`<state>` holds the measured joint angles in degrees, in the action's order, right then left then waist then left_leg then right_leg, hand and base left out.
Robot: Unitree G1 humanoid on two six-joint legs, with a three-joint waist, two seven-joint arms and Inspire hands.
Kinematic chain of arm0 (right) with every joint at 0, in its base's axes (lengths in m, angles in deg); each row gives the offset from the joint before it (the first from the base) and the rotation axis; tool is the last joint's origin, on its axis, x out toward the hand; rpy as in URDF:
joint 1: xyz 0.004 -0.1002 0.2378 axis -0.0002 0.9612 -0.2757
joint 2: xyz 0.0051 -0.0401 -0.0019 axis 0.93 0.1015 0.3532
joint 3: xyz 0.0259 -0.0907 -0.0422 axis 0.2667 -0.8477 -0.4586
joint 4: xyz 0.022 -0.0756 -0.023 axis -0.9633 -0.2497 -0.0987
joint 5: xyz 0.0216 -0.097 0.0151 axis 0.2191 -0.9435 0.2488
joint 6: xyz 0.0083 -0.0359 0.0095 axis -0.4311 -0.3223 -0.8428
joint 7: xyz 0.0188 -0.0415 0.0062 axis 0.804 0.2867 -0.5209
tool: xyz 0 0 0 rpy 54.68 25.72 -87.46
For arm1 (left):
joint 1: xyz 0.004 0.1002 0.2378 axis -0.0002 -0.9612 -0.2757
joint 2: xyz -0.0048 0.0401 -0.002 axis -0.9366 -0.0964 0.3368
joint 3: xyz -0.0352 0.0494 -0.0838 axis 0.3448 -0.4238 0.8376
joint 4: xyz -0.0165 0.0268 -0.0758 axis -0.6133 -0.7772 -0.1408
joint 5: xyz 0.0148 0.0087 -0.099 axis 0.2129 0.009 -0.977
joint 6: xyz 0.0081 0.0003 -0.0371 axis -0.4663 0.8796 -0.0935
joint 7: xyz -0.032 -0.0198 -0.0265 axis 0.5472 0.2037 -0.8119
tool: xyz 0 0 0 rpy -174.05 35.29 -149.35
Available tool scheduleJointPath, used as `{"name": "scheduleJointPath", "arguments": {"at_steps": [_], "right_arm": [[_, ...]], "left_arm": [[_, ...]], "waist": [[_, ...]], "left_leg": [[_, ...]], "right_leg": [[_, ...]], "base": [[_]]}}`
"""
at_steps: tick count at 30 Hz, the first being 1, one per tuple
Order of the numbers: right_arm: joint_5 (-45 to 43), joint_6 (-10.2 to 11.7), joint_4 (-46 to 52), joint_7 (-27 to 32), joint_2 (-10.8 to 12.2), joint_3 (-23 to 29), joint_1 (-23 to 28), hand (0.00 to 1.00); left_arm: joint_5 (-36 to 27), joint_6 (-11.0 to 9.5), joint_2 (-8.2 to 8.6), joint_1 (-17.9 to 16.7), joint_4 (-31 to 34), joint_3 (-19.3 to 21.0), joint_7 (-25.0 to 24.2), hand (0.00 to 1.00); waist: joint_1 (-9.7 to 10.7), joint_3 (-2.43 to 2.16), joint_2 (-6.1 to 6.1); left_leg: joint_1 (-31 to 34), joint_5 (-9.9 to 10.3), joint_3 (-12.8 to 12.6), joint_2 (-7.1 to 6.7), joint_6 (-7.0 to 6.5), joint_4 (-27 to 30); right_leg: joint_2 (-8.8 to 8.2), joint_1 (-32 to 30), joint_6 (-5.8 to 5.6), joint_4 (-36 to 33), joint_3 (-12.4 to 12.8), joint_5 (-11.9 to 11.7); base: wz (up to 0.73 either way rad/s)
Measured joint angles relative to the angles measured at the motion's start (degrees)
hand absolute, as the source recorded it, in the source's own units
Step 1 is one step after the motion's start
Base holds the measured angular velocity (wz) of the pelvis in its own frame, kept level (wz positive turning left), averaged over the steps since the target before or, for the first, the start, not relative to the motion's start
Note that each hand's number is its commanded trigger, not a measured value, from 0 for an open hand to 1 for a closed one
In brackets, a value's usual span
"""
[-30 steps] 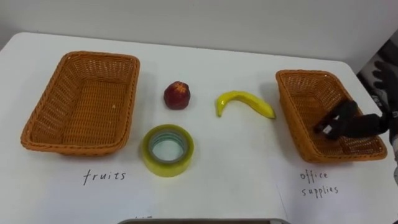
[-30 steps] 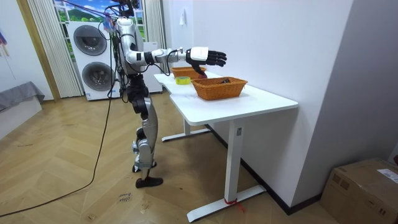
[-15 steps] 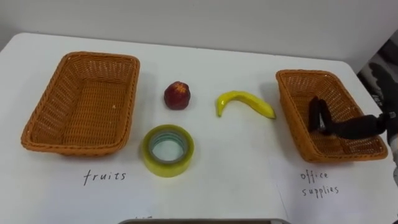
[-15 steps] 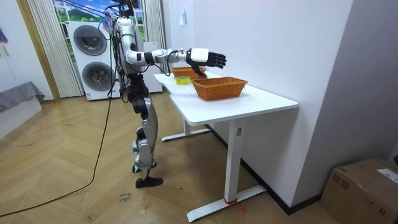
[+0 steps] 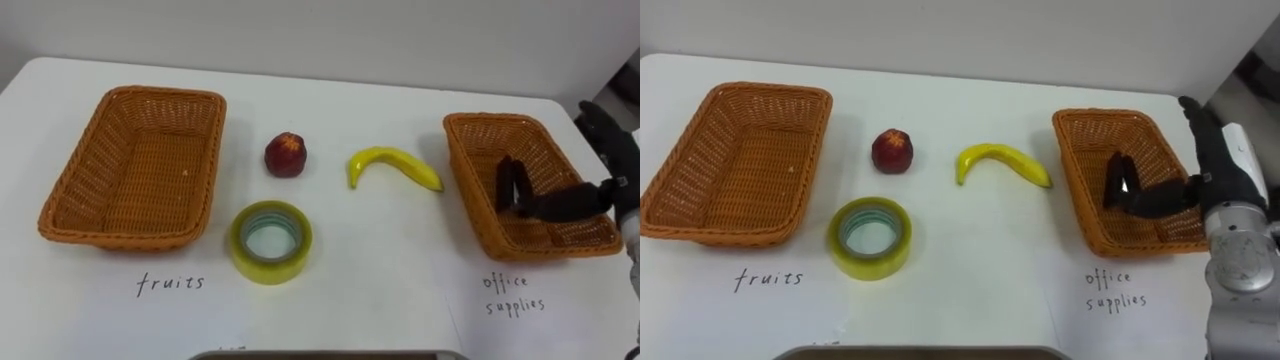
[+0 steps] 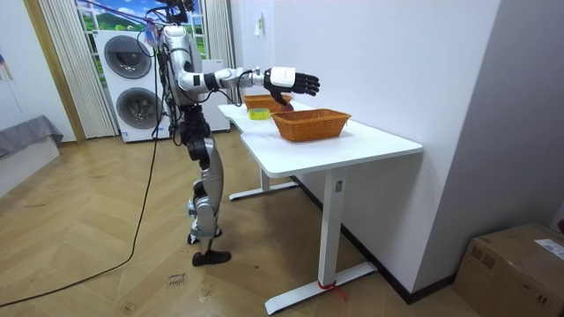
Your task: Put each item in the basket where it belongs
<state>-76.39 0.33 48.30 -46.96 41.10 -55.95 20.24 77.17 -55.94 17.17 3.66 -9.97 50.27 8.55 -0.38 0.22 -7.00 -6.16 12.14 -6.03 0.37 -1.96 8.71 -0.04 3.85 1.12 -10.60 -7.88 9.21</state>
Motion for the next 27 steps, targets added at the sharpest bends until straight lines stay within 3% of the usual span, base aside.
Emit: {"name": "scheduleJointPath", "arguments": {"at_steps": [19, 27], "right_arm": [[10.3, 0.0, 8.3, -0.3, 0.0, -0.2, -1.8, 0.0], [13.0, 0.1, 9.3, -0.4, 0.0, -4.8, -4.4, 0.0]], "left_arm": [[0.0, 0.1, -0.28, -0.2, 0.4, -0.1, -0.1, 0.0], [0.1, -0.2, -0.37, 0.3, 0.4, -1.7, 0.0, 0.0]], "waist": [[-0.3, -0.31, 1.31], [-1.1, -0.3, 1.35]], "left_leg": [[-0.2, 0.0, 0.0, -0.03, -0.02, 0.0], [0.0, 0.0, 0.3, -0.1, -0.02, 0.2]], "right_leg": [[-0.06, 0.1, -0.02, 0.0, 0.0, 0.0], [-0.1, 0.2, -0.02, 0.0, -0.2, 0.0]], "base": [[0.0], [0.0]]}}
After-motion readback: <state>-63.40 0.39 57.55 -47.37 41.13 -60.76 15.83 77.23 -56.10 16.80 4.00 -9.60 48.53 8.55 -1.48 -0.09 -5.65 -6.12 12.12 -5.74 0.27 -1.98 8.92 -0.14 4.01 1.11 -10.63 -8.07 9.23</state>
